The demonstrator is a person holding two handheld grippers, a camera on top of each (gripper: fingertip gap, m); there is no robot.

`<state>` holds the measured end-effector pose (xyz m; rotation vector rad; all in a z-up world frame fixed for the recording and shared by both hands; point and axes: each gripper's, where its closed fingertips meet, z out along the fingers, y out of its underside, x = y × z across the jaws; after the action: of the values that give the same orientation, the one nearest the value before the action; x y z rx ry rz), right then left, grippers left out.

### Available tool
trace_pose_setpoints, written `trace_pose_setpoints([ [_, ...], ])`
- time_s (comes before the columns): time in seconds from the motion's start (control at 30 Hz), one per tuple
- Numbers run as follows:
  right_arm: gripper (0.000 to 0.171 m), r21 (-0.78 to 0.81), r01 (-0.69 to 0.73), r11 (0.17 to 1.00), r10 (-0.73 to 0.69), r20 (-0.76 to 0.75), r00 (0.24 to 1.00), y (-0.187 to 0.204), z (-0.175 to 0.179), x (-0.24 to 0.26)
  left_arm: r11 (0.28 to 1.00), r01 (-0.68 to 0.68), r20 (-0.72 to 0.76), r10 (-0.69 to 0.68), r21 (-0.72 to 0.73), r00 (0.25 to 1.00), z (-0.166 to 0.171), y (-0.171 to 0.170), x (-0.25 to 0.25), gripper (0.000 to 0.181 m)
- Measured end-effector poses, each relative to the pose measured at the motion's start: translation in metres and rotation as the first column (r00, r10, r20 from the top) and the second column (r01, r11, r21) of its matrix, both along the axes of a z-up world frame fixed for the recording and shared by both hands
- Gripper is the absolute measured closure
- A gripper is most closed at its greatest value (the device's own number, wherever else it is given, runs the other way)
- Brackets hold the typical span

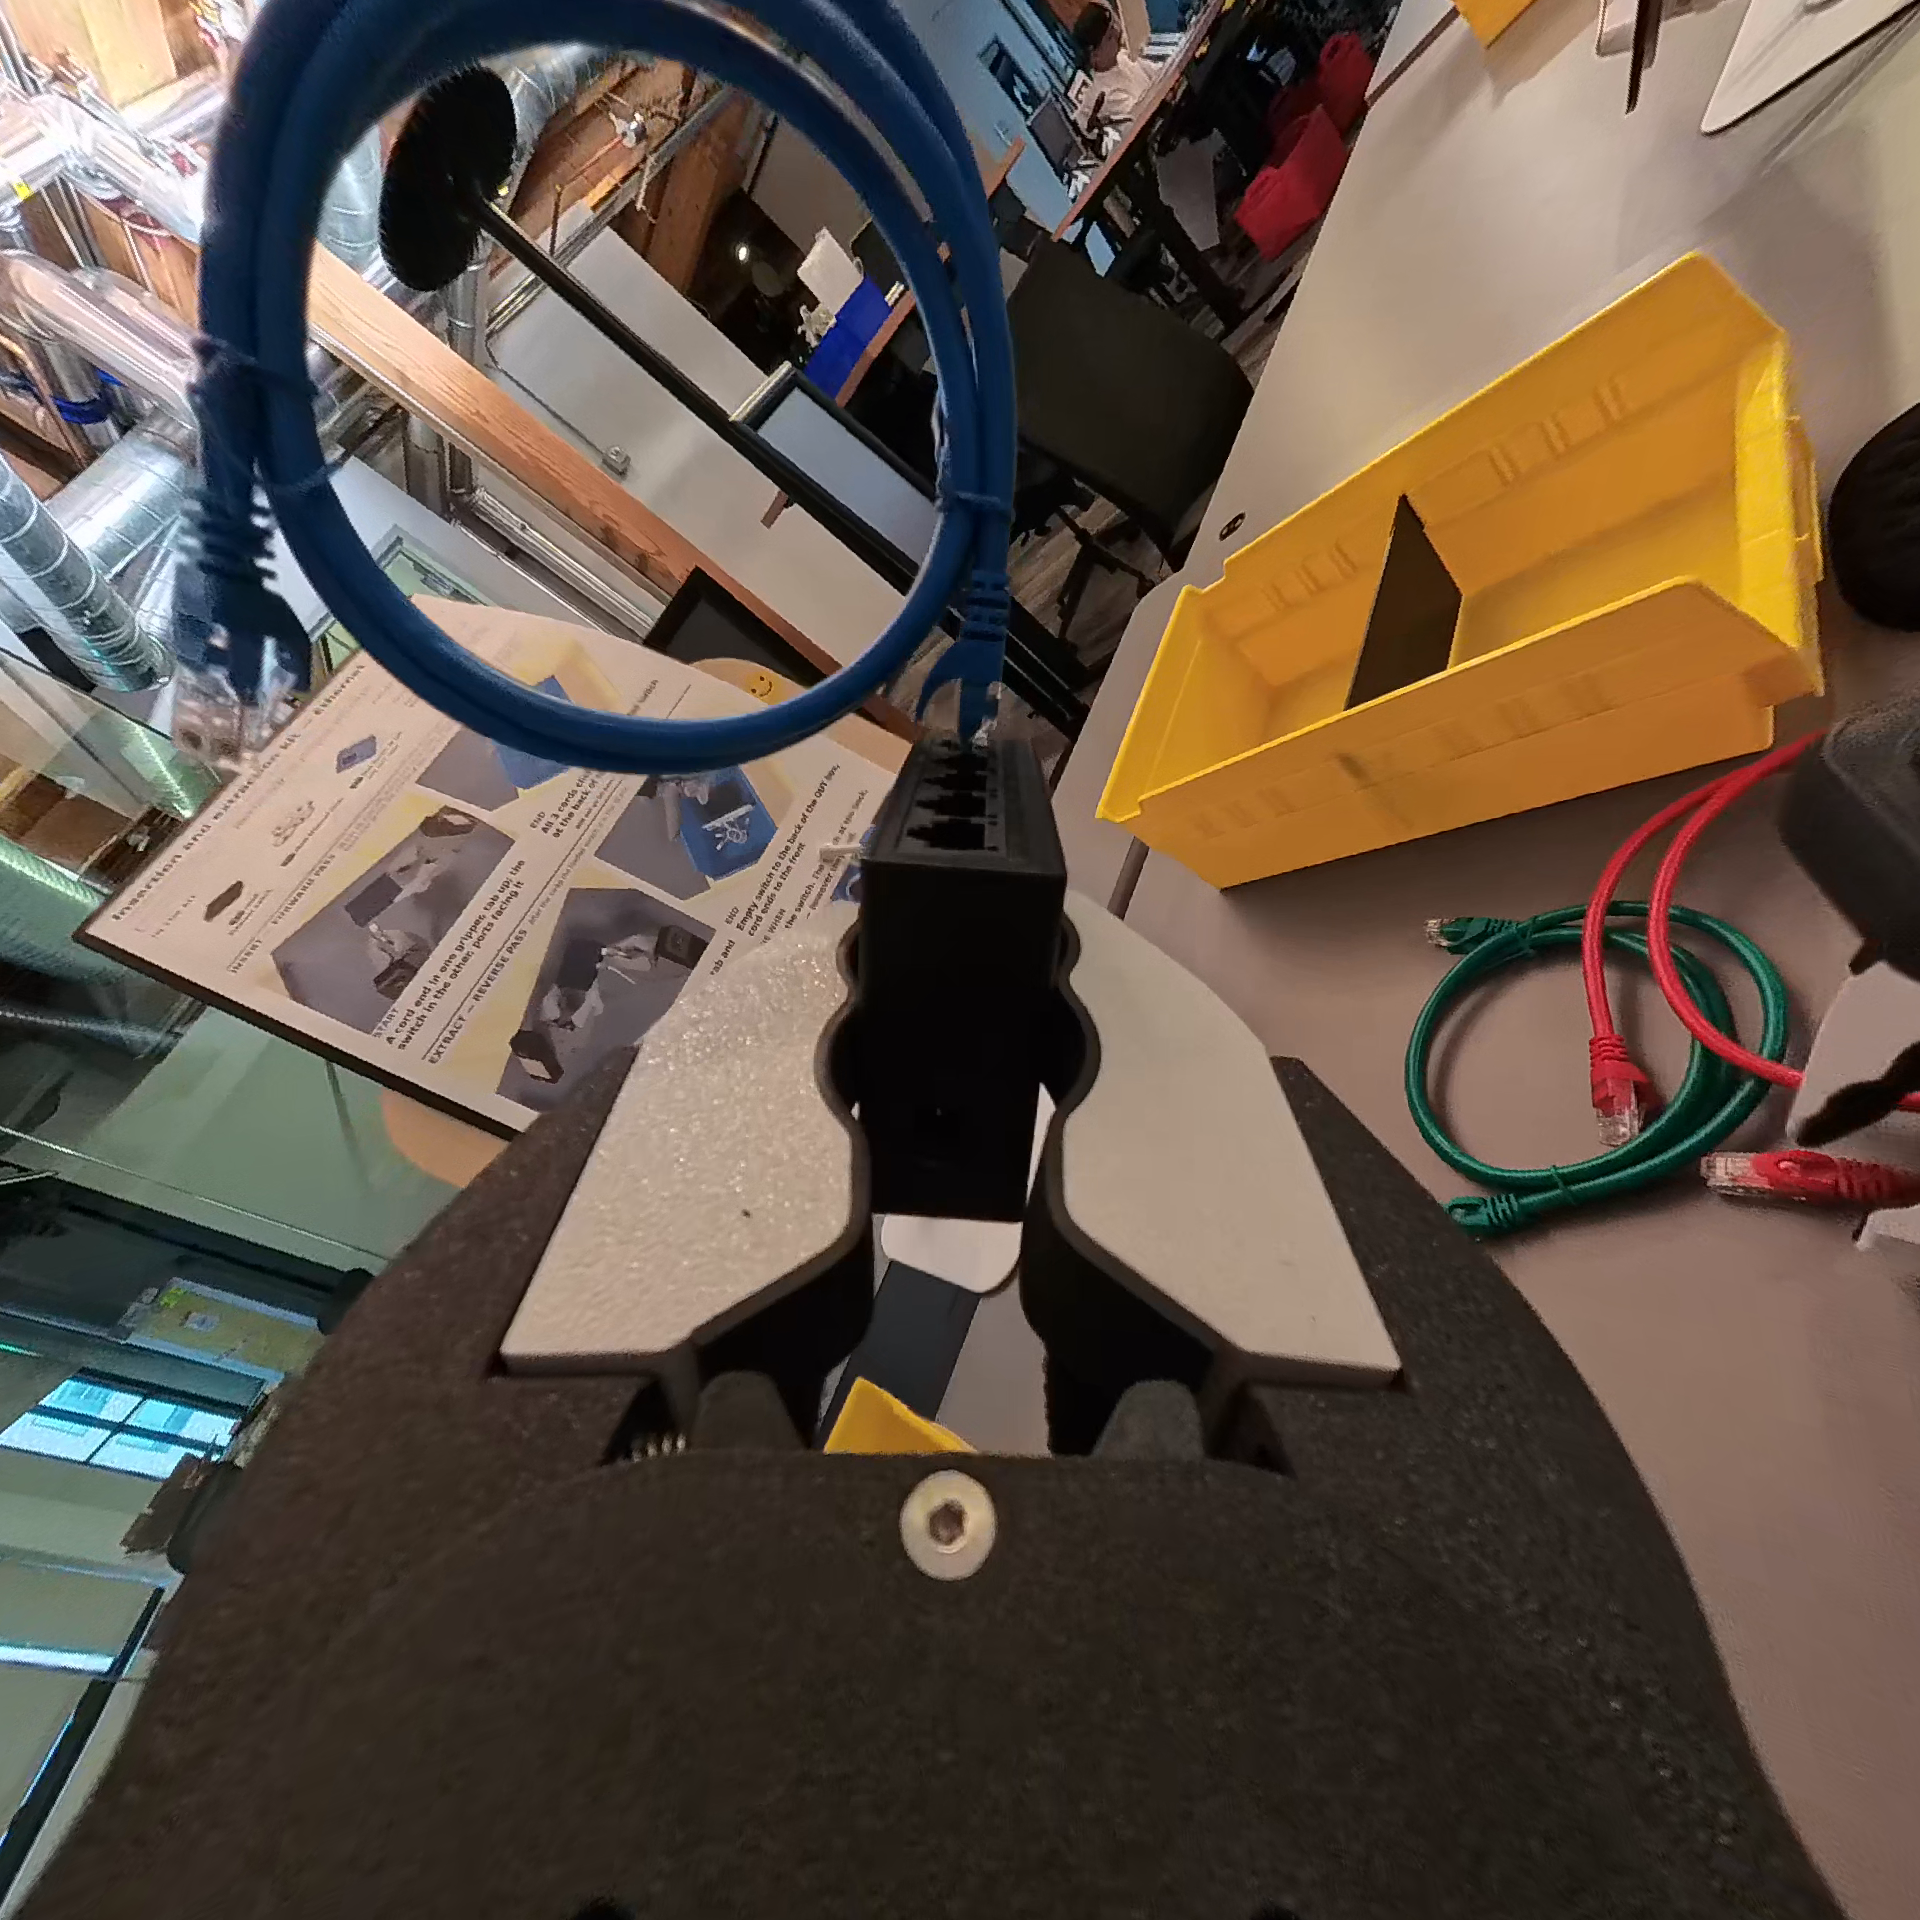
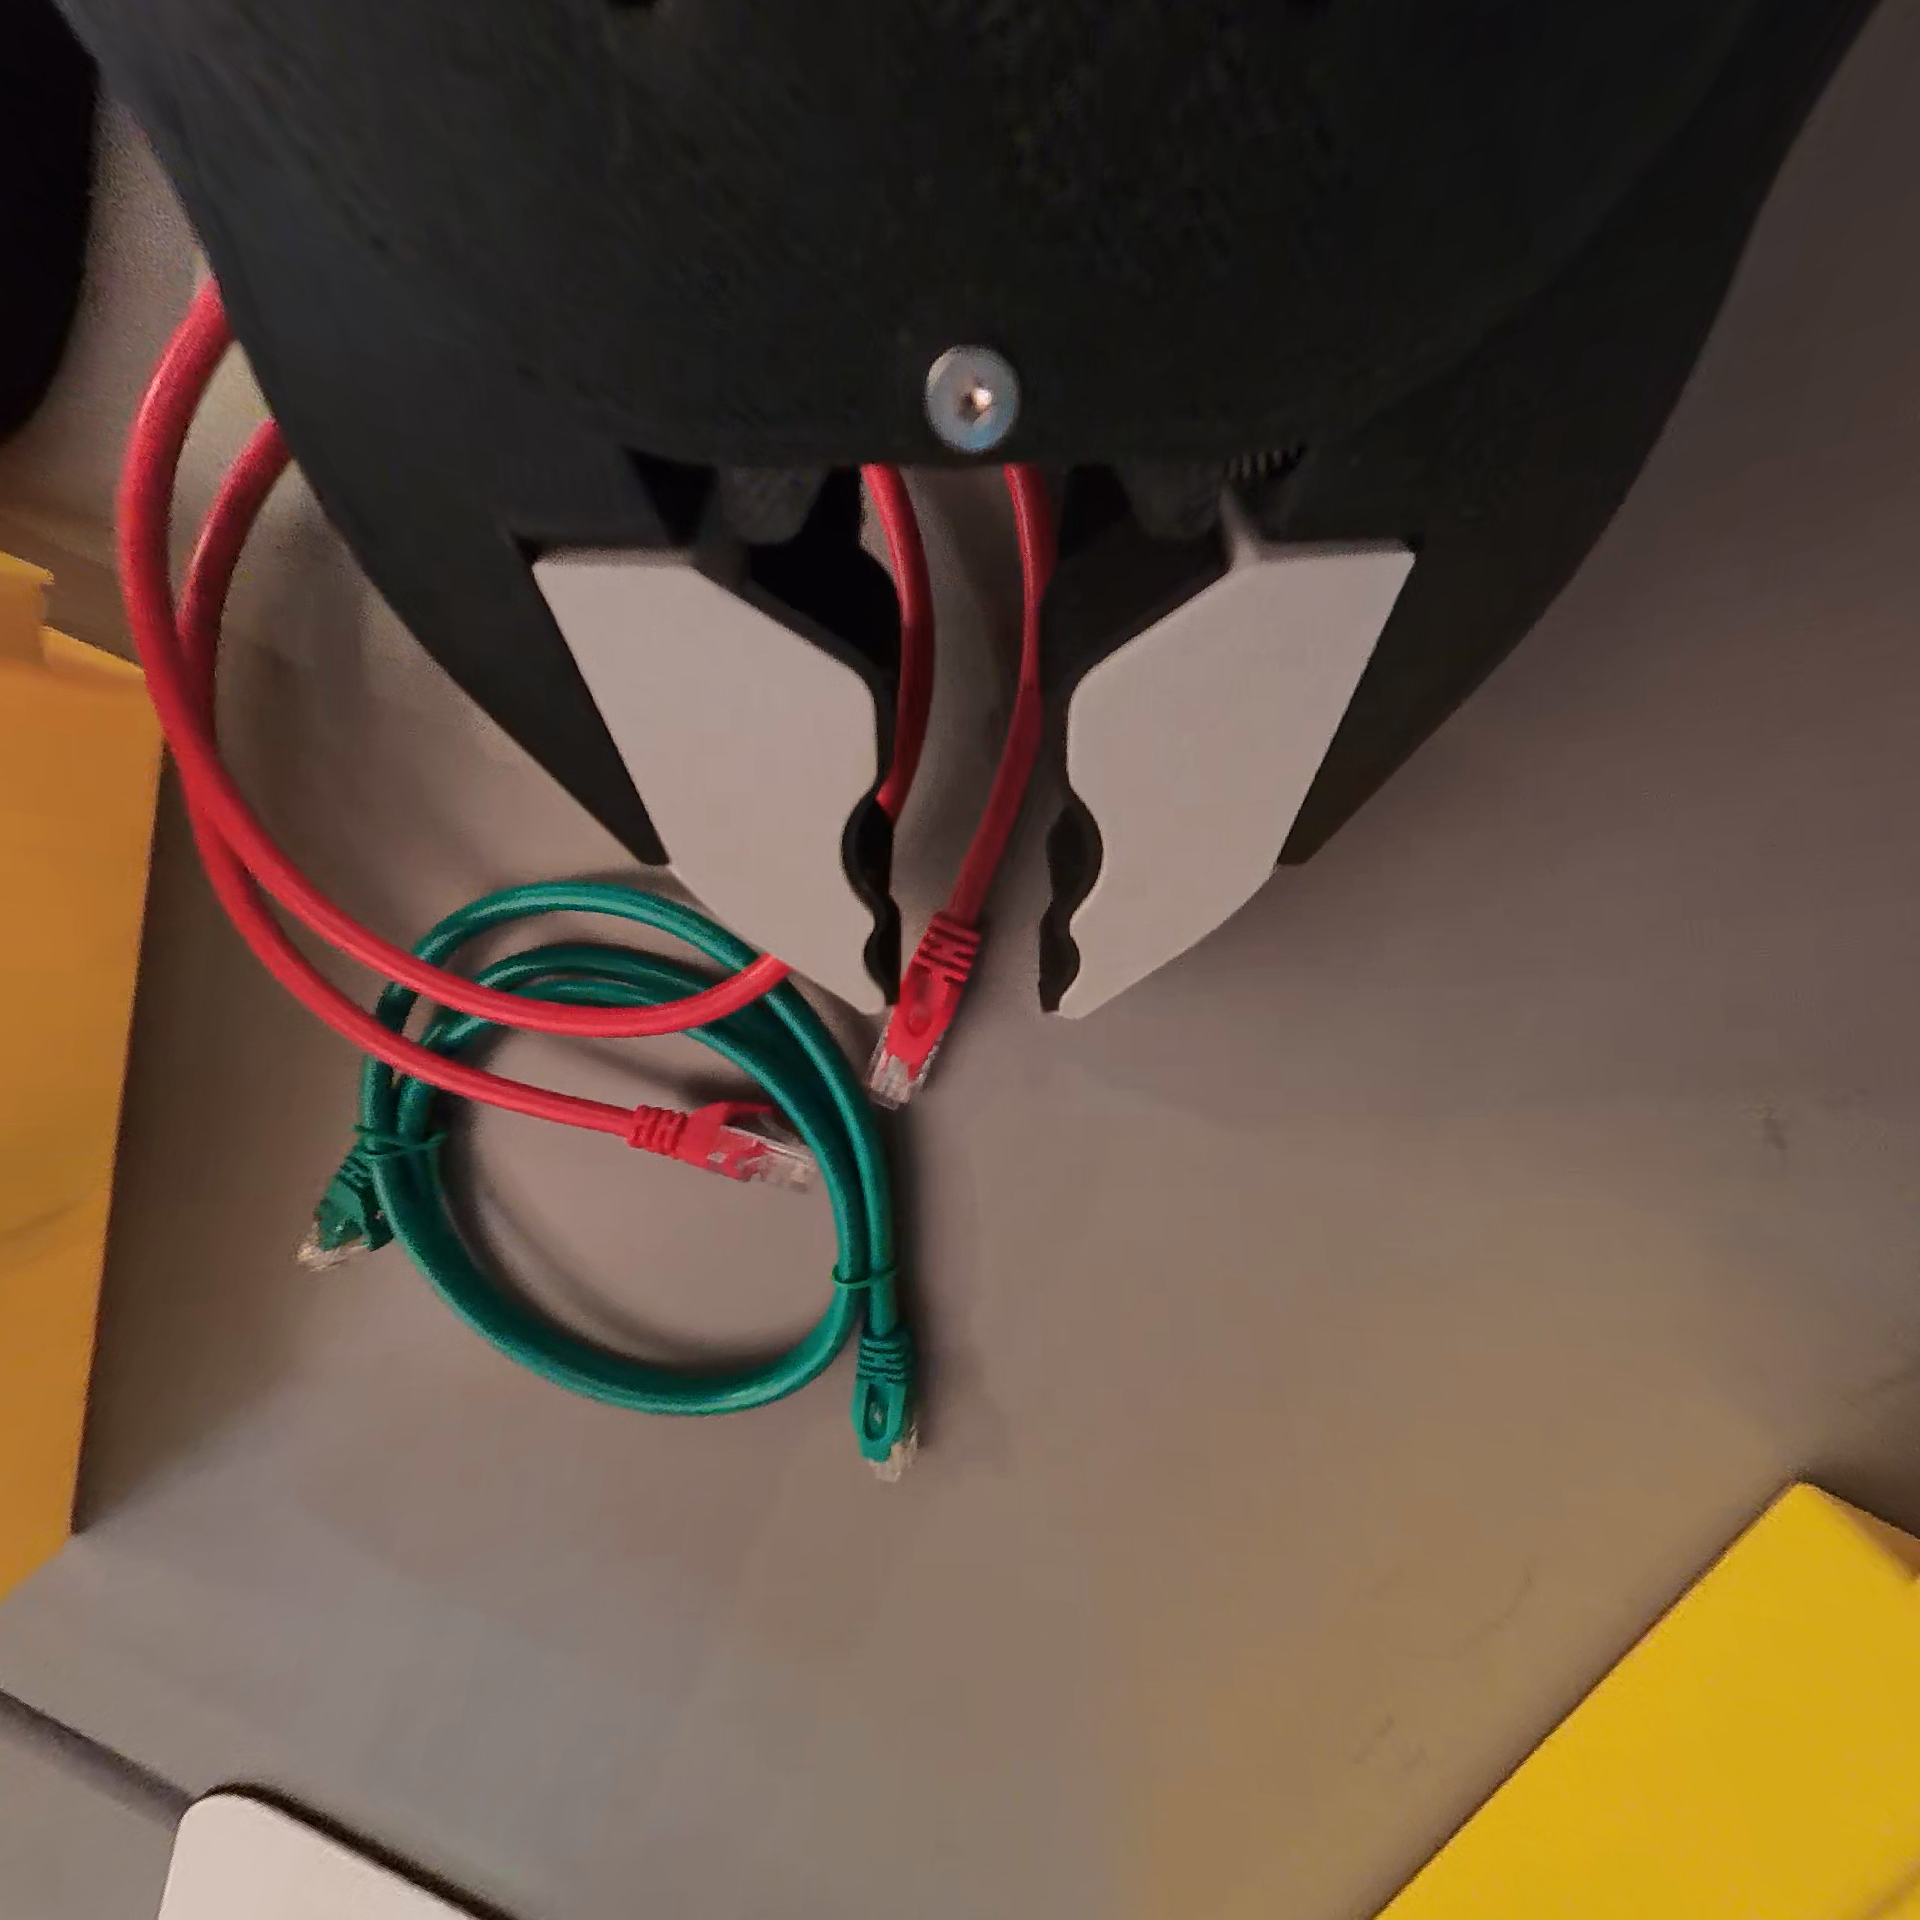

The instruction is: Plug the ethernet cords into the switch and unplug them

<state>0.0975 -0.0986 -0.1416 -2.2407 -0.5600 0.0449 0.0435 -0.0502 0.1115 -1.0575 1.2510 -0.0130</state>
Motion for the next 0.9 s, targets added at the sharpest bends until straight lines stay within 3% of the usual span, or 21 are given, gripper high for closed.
trace_pose_setpoints([
  [0.13,0.144,-0.002,0.021,1.0,-0.021,0.029,0.999,0.0,-0.007,0.005,1.0,0.008,0.004,-0.008,0.008,1.0,0.003,-0.004,0.0,0.152],
  [0.4,0.151,-0.071,0.018,0.997,-0.025,-0.097,0.995,0.0,-0.015,0.003,1.0,0.021,-0.001,-0.021,0.014,1.0,0.003,-0.007,0.003,0.152],
  [0.63,0.149,-0.066,-0.047,0.997,0.042,-0.077,0.996,0.0,-0.015,-0.002,1.0,0.022,-0.001,-0.022,0.004,1.0,0.002,-0.006,0.002,0.151],
  [0.77,0.157,-0.067,-0.072,0.995,0.065,-0.101,0.993,-0.001,-0.015,-0.007,1.0,0.025,-0.001,-0.025,0.007,1.0,0.003,-0.007,0.002,0.152],
  [0.9,0.158,-0.006,-0.184,0.983,0.182,-0.137,0.974,-0.006,-0.005,-0.013,1.0,0.012,-0.011,-0.012,0.015,1.0,0.0,-0.003,0.0,0.152],
])
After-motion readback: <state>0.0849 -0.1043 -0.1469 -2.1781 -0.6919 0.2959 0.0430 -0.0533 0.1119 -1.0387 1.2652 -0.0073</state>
